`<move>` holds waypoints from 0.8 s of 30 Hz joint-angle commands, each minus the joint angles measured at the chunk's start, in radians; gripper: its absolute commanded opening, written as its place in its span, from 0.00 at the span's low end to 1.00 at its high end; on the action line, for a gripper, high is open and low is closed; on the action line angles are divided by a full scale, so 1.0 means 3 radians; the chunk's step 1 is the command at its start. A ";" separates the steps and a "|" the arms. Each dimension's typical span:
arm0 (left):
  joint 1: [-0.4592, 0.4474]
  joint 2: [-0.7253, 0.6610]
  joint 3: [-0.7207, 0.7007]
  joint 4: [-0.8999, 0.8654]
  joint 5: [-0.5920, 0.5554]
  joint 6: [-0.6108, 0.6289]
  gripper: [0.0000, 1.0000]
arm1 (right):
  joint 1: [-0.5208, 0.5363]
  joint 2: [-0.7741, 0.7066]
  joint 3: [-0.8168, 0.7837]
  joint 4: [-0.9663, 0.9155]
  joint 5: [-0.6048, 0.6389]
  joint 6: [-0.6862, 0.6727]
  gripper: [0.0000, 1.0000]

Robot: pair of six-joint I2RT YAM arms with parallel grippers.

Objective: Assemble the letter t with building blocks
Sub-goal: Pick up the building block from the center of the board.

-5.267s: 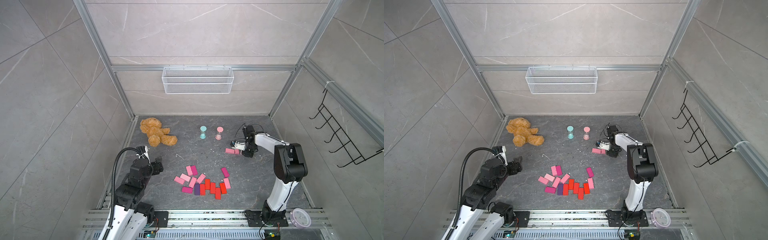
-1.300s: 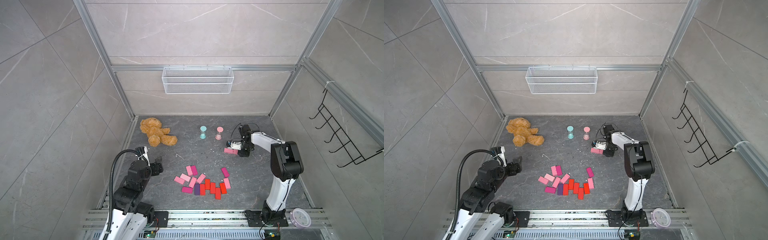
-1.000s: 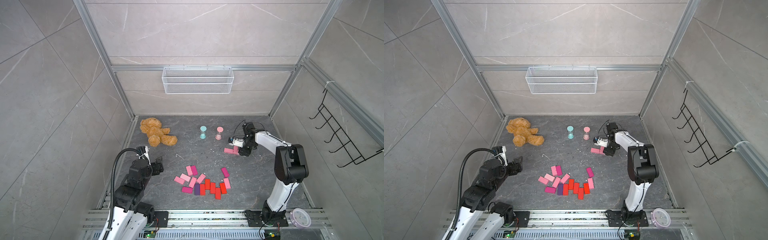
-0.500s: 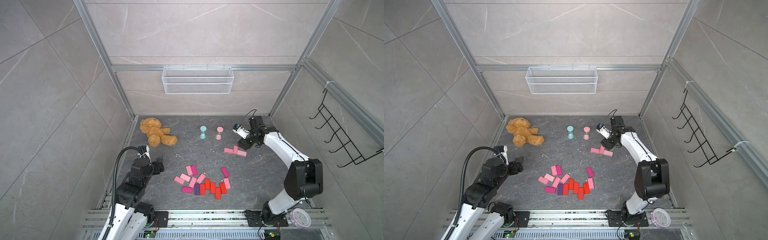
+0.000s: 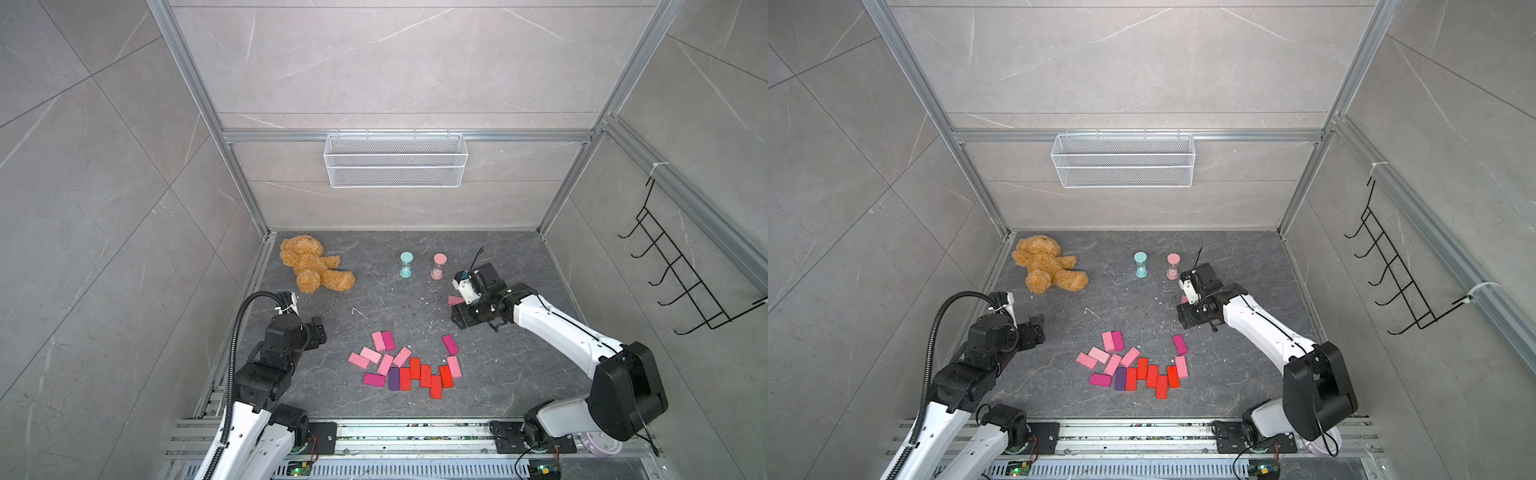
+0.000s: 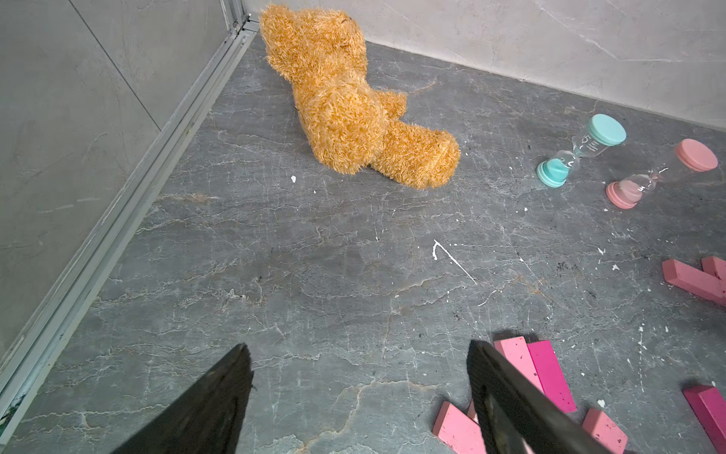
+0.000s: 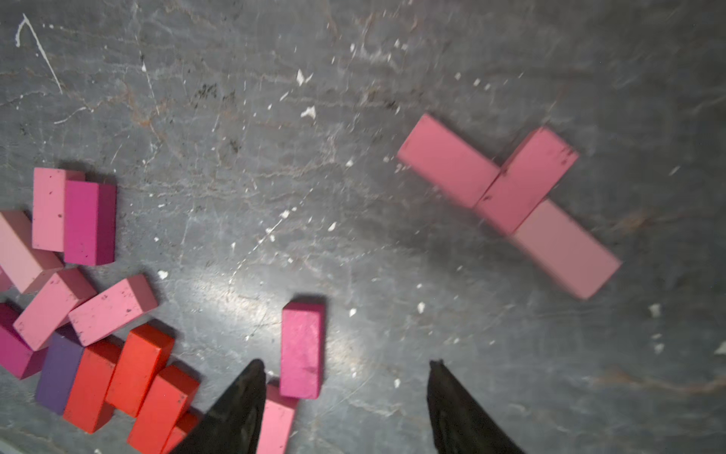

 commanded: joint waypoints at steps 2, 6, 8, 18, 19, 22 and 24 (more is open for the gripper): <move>-0.0011 0.0063 0.0100 -0.0004 -0.0104 -0.0014 0.88 | 0.0370 0.0018 -0.0166 -0.0076 0.0398 0.0625 0.66; -0.0008 0.0105 0.0099 0.0011 -0.0099 -0.0024 0.88 | 0.0540 0.0155 -0.0321 -0.0027 0.0445 0.0820 0.66; -0.0010 0.0113 0.0099 0.0013 -0.0100 -0.0026 0.88 | 0.0636 0.0243 -0.0366 0.0028 0.0424 0.0900 0.64; -0.0010 0.0134 0.0098 0.0029 -0.0084 -0.0047 0.88 | 0.0770 0.0659 -0.0342 0.0214 0.0481 0.1142 0.54; -0.0009 0.0138 0.0097 0.0026 -0.0084 -0.0045 0.88 | 0.0768 0.0685 -0.0343 0.0230 0.0495 0.1155 0.53; -0.0007 0.0133 0.0094 0.0024 -0.0086 -0.0045 0.88 | 0.0773 0.0739 -0.0351 0.0264 0.0533 0.1195 0.51; -0.0007 0.0135 0.0092 0.0029 -0.0090 -0.0045 0.88 | 0.0770 0.0754 -0.0366 0.0298 0.0543 0.1219 0.49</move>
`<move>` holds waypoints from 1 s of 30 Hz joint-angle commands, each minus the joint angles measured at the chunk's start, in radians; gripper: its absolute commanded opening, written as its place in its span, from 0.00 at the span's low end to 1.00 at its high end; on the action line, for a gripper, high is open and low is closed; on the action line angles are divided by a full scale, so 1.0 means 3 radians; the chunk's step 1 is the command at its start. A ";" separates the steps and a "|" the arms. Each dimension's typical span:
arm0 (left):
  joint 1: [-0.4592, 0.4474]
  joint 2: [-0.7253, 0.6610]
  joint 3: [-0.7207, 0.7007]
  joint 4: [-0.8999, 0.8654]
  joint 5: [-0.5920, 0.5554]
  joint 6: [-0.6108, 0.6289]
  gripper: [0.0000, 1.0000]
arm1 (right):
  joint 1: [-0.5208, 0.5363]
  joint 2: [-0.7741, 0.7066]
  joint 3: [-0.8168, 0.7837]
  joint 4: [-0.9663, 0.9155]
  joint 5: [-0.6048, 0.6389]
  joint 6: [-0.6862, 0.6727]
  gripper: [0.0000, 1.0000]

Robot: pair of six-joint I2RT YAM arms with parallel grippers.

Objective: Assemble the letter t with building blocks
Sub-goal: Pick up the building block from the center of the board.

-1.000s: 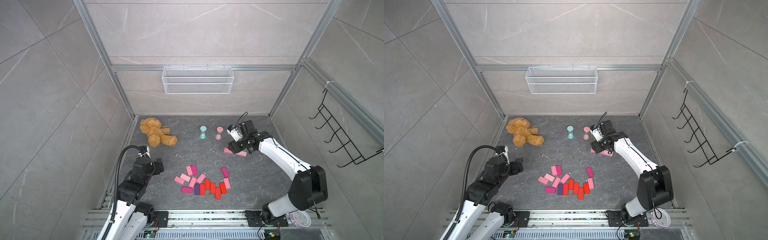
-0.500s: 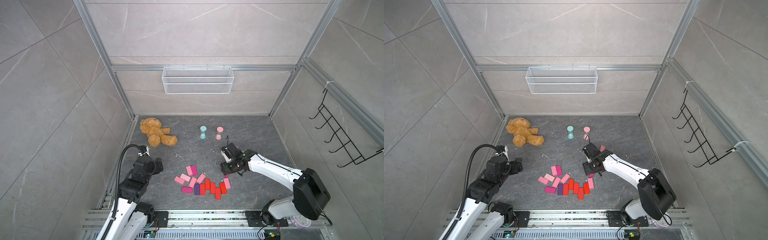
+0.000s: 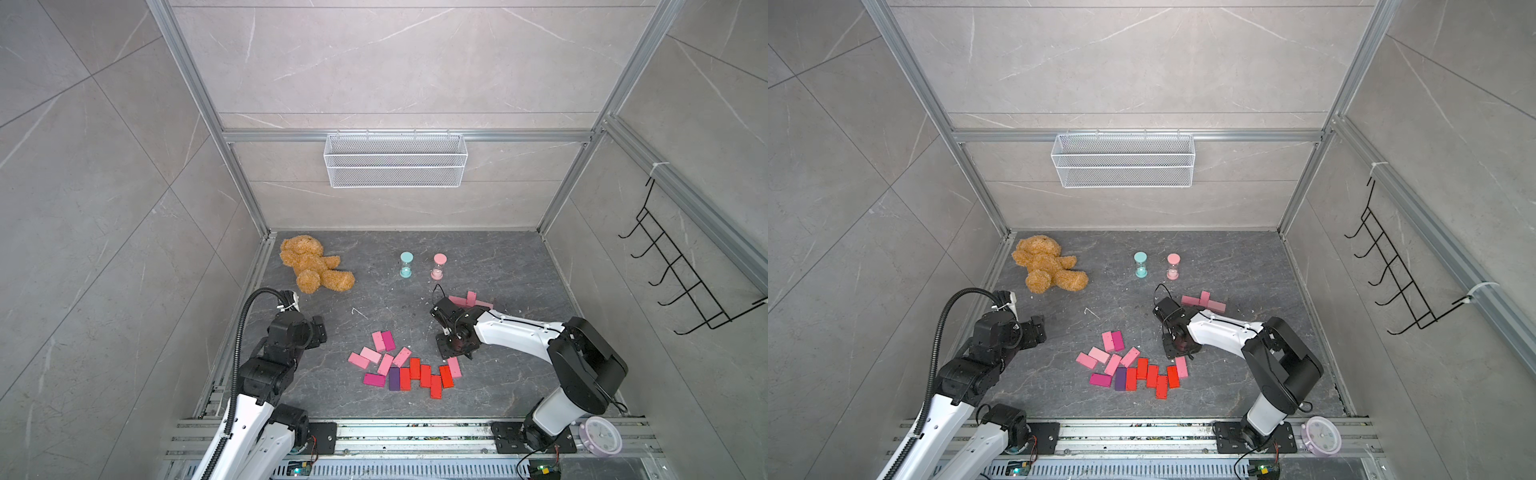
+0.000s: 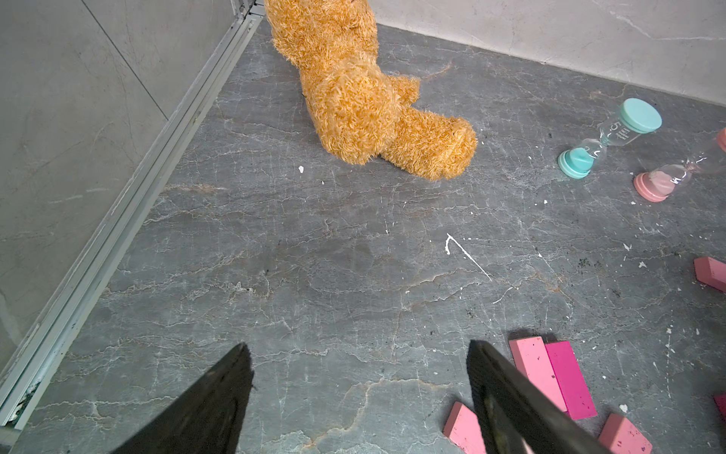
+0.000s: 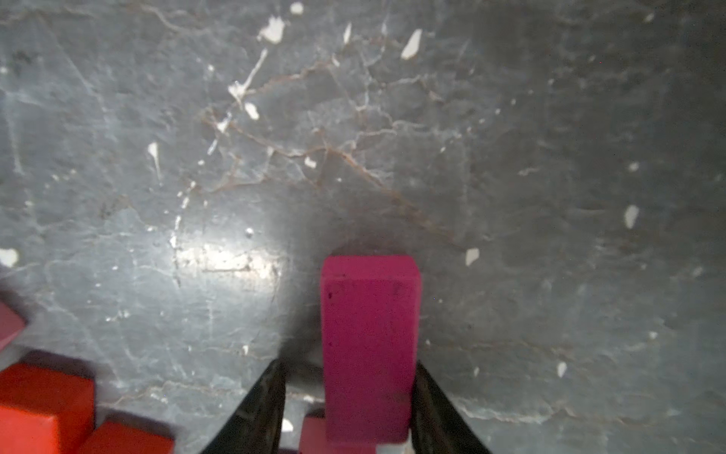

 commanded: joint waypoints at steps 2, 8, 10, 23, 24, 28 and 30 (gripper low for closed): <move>-0.0011 0.0004 0.0089 0.0027 -0.0033 -0.0036 0.88 | 0.0013 0.0073 -0.0035 0.0092 0.0120 0.0143 0.45; -0.0008 -0.0002 0.0097 0.0022 -0.0039 -0.0031 0.88 | -0.0041 0.0142 -0.0105 0.0278 0.0085 0.0278 0.04; -0.0007 -0.0015 0.0094 0.0018 -0.0038 -0.0026 0.88 | -0.0096 0.0140 -0.0141 0.0341 0.0013 0.0323 0.00; -0.0007 -0.0009 0.0074 0.0066 0.0003 -0.0017 0.88 | -0.0145 -0.0324 0.0046 -0.0140 0.0939 0.0403 0.00; -0.0007 -0.0004 0.0079 0.0060 0.0008 -0.0022 0.88 | -0.0160 -0.0296 0.0086 -0.0163 0.0902 0.0390 0.00; -0.0011 -0.0009 0.0087 0.0044 0.0009 -0.0012 0.88 | -0.0221 -0.0253 0.0111 -0.0069 0.0628 0.0362 0.00; -0.0009 -0.0022 0.0084 0.0038 0.0009 -0.0011 0.88 | -0.0285 -0.0252 0.0104 -0.0002 0.0564 0.0422 0.00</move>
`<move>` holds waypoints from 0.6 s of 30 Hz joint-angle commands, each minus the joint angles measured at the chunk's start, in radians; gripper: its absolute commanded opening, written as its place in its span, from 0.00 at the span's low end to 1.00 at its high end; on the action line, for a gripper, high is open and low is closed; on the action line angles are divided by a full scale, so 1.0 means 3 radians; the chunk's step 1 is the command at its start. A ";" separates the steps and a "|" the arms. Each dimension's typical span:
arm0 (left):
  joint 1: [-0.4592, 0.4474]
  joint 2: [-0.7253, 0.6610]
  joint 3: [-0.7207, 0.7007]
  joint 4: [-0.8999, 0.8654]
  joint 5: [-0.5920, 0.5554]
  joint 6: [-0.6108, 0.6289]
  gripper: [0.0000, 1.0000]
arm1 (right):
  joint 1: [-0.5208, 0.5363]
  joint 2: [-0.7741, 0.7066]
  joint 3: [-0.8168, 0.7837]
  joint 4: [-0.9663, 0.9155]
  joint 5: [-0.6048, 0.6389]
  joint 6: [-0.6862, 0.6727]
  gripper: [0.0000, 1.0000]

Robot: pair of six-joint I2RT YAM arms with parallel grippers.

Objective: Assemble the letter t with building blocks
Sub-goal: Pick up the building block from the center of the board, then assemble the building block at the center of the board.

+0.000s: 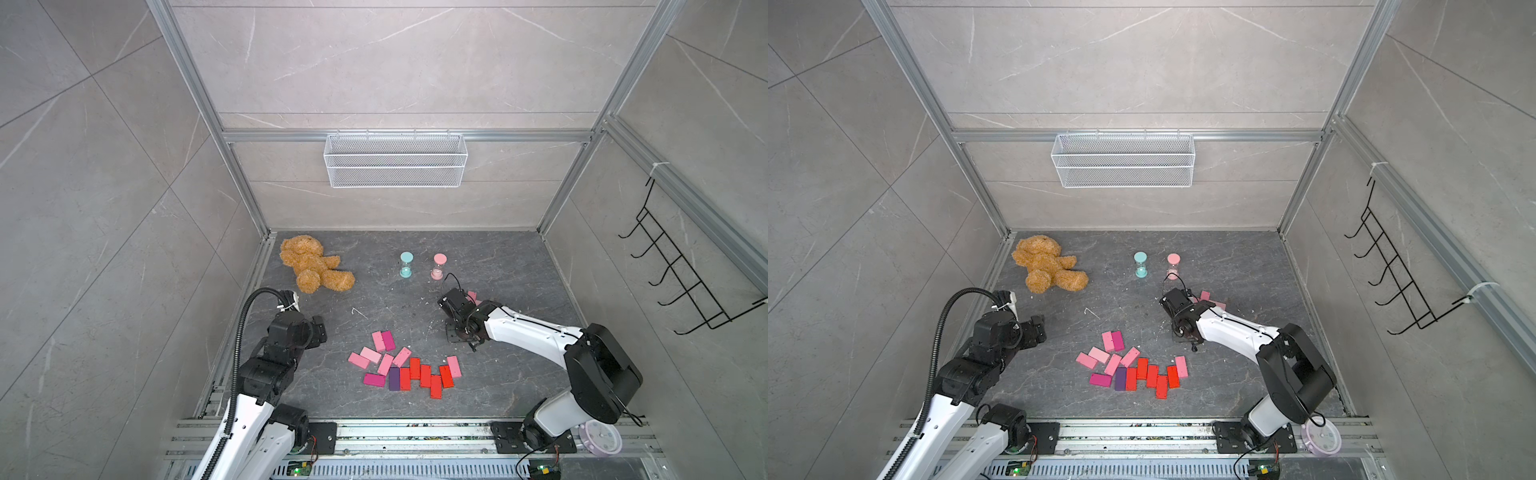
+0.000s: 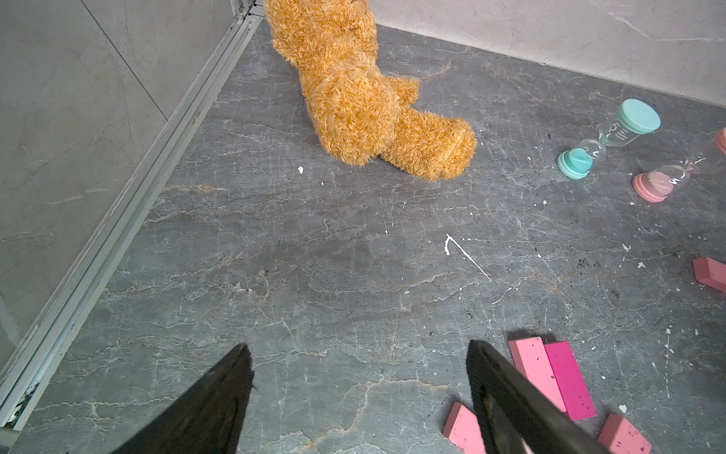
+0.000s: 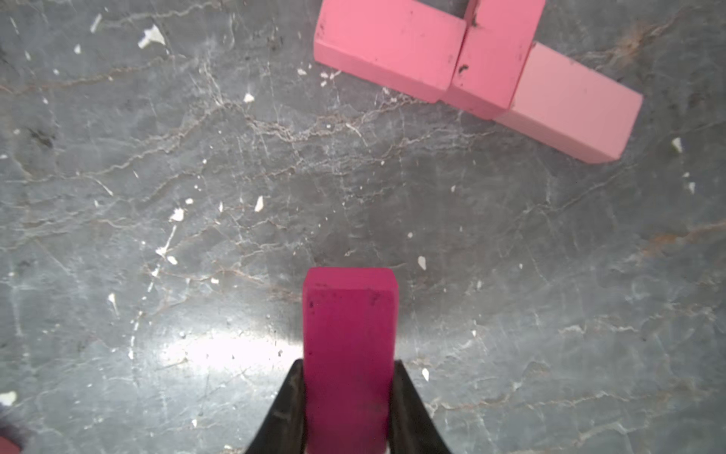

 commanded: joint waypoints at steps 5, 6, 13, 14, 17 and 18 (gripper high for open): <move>-0.0010 -0.0028 0.0086 0.0034 0.0004 -0.0005 0.88 | -0.0260 0.0138 0.0190 -0.0078 -0.0135 0.0140 0.00; -0.0007 -0.0030 0.0085 0.0035 0.0014 -0.0005 0.88 | -0.0302 0.0175 0.0222 -0.0099 -0.0141 0.0143 0.00; -0.0010 -0.0064 0.0086 0.0033 0.0020 -0.0008 0.88 | -0.0535 0.0379 0.0343 -0.0149 -0.0170 0.0142 0.00; -0.0010 -0.0073 0.0089 0.0031 0.0020 -0.0007 0.88 | -0.0560 0.0394 0.0349 -0.0150 -0.0170 0.0147 0.00; -0.0008 -0.0082 0.0081 0.0030 0.0026 -0.0010 0.88 | -0.0615 0.0414 0.0362 -0.0140 -0.0168 0.0163 0.00; -0.0008 -0.0075 0.0081 0.0033 0.0019 -0.0010 0.88 | -0.0633 0.0426 0.0369 -0.0143 -0.0171 0.0165 0.00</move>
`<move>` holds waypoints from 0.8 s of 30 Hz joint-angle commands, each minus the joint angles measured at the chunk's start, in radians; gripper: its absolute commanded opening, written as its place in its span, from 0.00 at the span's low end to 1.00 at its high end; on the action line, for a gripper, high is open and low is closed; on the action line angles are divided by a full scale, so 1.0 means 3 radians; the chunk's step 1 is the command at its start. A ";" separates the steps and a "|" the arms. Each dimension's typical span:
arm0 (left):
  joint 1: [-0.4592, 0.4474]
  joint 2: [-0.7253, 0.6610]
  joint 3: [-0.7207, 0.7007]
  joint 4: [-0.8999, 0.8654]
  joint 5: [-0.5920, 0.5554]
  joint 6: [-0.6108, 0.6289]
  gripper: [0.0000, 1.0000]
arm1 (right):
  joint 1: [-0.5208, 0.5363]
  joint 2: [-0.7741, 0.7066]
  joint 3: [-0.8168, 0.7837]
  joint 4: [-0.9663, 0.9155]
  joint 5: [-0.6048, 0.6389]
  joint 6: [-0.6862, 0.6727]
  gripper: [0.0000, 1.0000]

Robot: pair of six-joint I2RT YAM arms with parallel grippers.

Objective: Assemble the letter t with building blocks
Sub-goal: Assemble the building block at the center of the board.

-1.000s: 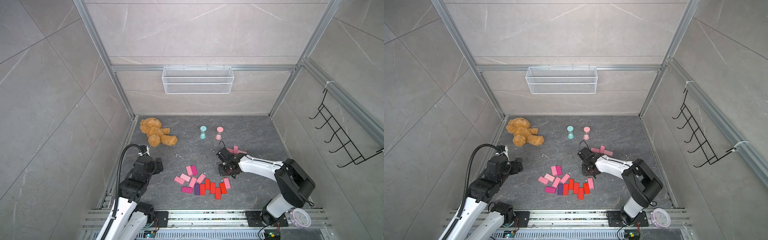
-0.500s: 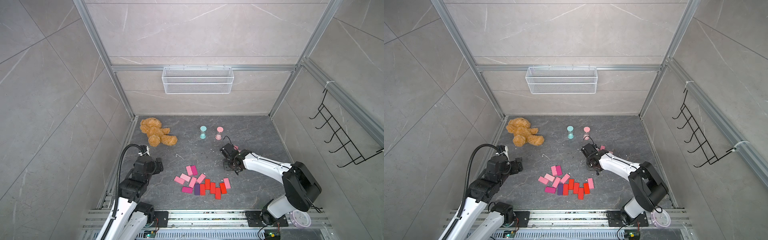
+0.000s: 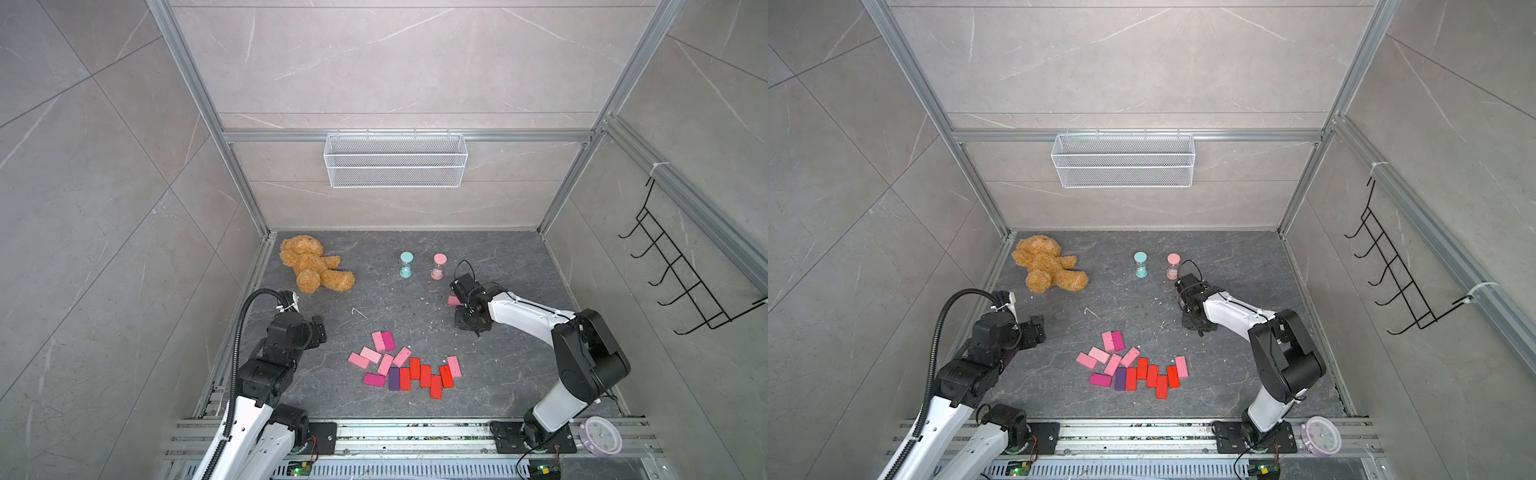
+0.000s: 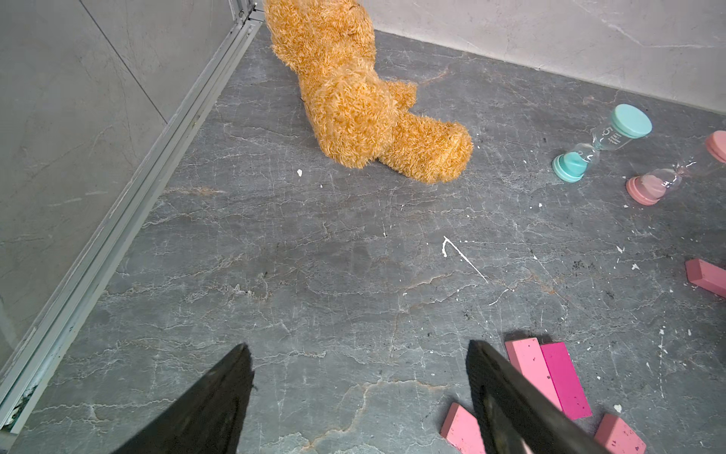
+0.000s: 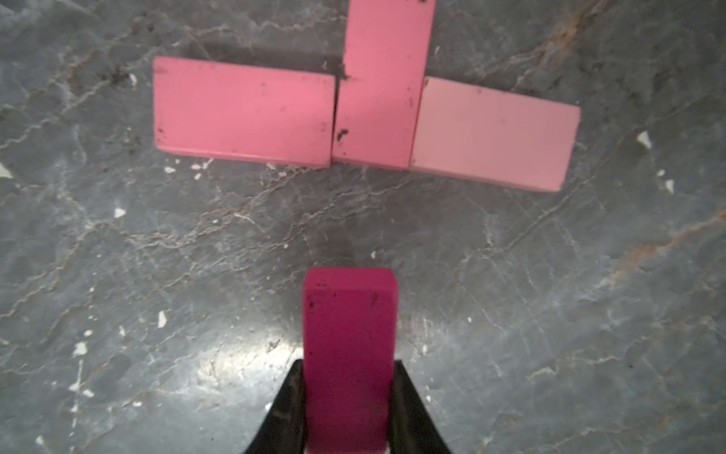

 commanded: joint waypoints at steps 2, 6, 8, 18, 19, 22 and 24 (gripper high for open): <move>-0.0007 -0.0014 0.0086 0.0032 0.0011 -0.0003 0.88 | -0.0057 0.0079 0.0115 -0.0103 -0.0030 0.0070 0.00; -0.0008 -0.0011 0.0090 0.0031 0.0011 -0.0003 0.88 | -0.0094 0.0144 0.0170 -0.0118 -0.0099 0.0070 0.00; -0.0008 -0.0018 0.0090 0.0027 0.0013 -0.0005 0.88 | -0.0105 0.0161 0.0192 -0.0129 -0.0113 0.0076 0.00; -0.0011 -0.0028 0.0091 0.0030 0.0031 -0.0005 0.88 | -0.0207 0.0267 0.0244 -0.0114 -0.0289 0.0145 0.00; -0.0012 -0.0027 0.0089 0.0023 0.0032 -0.0005 0.88 | -0.0212 0.0281 0.0256 -0.0123 -0.0298 0.0147 0.00; -0.0011 -0.0032 0.0090 0.0025 0.0034 -0.0004 0.88 | -0.0235 0.0320 0.0277 -0.0131 -0.0315 0.0157 0.01; -0.0010 -0.0038 0.0089 0.0020 0.0031 -0.0005 0.88 | -0.0251 0.0346 0.0287 -0.0127 -0.0330 0.0167 0.02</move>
